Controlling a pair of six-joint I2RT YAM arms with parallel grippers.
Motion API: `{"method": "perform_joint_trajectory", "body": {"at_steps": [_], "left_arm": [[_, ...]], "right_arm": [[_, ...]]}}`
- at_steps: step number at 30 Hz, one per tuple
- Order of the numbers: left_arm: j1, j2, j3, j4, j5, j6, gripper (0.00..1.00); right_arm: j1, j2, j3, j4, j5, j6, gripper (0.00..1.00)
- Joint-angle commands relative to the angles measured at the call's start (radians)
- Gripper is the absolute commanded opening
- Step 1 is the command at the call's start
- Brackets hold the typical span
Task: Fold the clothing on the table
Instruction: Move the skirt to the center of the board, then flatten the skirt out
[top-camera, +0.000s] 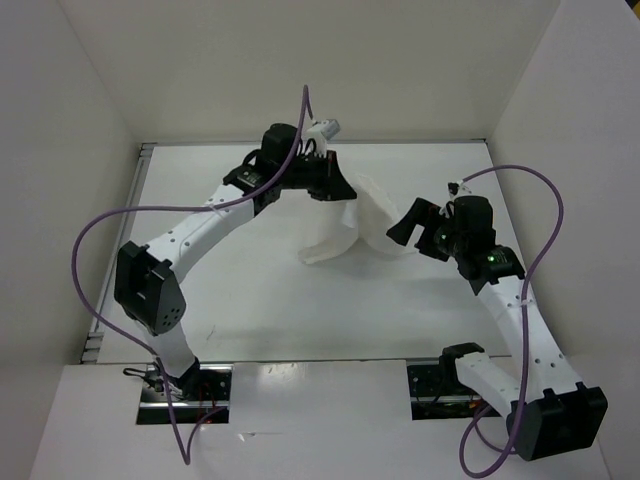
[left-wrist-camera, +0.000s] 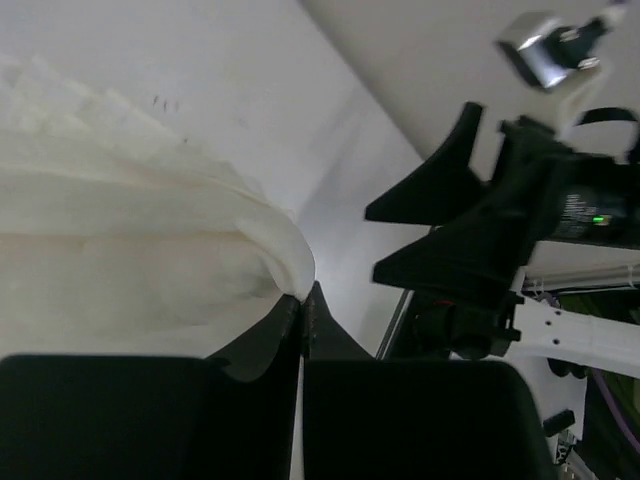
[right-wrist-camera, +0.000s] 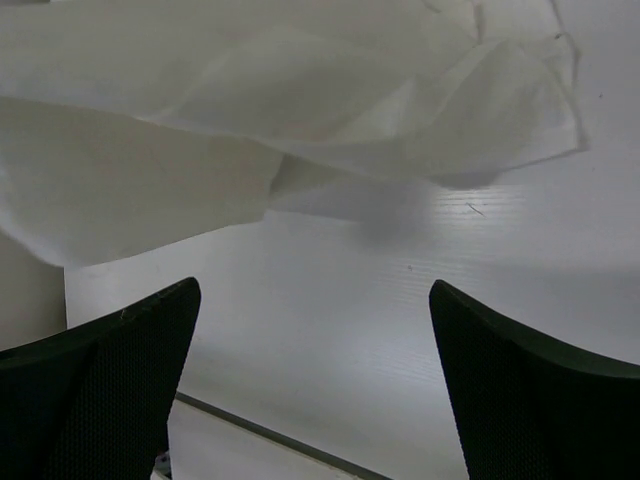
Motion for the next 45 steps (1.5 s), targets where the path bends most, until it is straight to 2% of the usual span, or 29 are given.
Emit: {"method": "perform_joint_trajectory", "body": {"at_steps": [1, 5, 9, 14, 17, 19, 23, 26, 28, 31, 33, 37, 45], "left_arm": [[0.037, -0.064, 0.113, 0.072, 0.073, 0.02, 0.0], [0.117, -0.137, 0.012, 0.125, 0.029, -0.017, 0.0], [0.251, -0.207, -0.293, 0.242, -0.029, -0.128, 0.0], [0.322, -0.218, -0.512, 0.147, -0.104, -0.128, 0.0], [0.322, -0.271, -0.62, 0.085, -0.152, -0.128, 0.0], [0.322, -0.308, -0.652, 0.031, -0.233, -0.137, 0.0], [0.322, -0.388, -0.675, -0.135, -0.434, -0.125, 0.0], [0.322, -0.388, -0.656, -0.224, -0.545, -0.111, 0.0], [0.322, -0.364, -0.656, -0.262, -0.595, -0.102, 0.0], [0.322, -0.355, -0.683, -0.29, -0.605, -0.102, 0.0], [0.322, -0.355, -0.709, -0.29, -0.57, -0.126, 0.0], [0.322, -0.364, -0.757, -0.266, -0.516, -0.145, 0.0], [0.322, -0.364, -0.745, -0.273, -0.526, -0.135, 0.0]], "right_arm": [[-0.016, 0.005, 0.019, 0.043, -0.008, -0.023, 1.0], [-0.016, 0.005, 0.019, 0.043, 0.002, -0.023, 1.0], [-0.016, 0.016, 0.01, 0.052, -0.008, -0.023, 1.0], [-0.016, 0.037, 0.01, 0.043, -0.018, -0.032, 1.0], [-0.016, 0.076, 0.042, 0.0, -0.018, -0.041, 1.0], [-0.016, 0.121, 0.071, -0.025, -0.018, -0.054, 1.0], [0.002, 0.218, 0.106, -0.063, -0.057, -0.077, 0.91], [0.082, 0.316, 0.131, -0.085, -0.057, -0.077, 0.78], [0.152, 0.365, 0.16, -0.094, -0.048, -0.068, 0.65], [0.233, 0.445, 0.171, -0.103, -0.018, -0.037, 0.51], [0.267, 0.488, 0.162, -0.103, -0.008, 0.003, 0.47], [0.28, 0.51, 0.116, -0.082, -0.008, 0.041, 0.45], [0.338, 0.611, 0.076, -0.011, -0.018, 0.1, 0.44]]}}
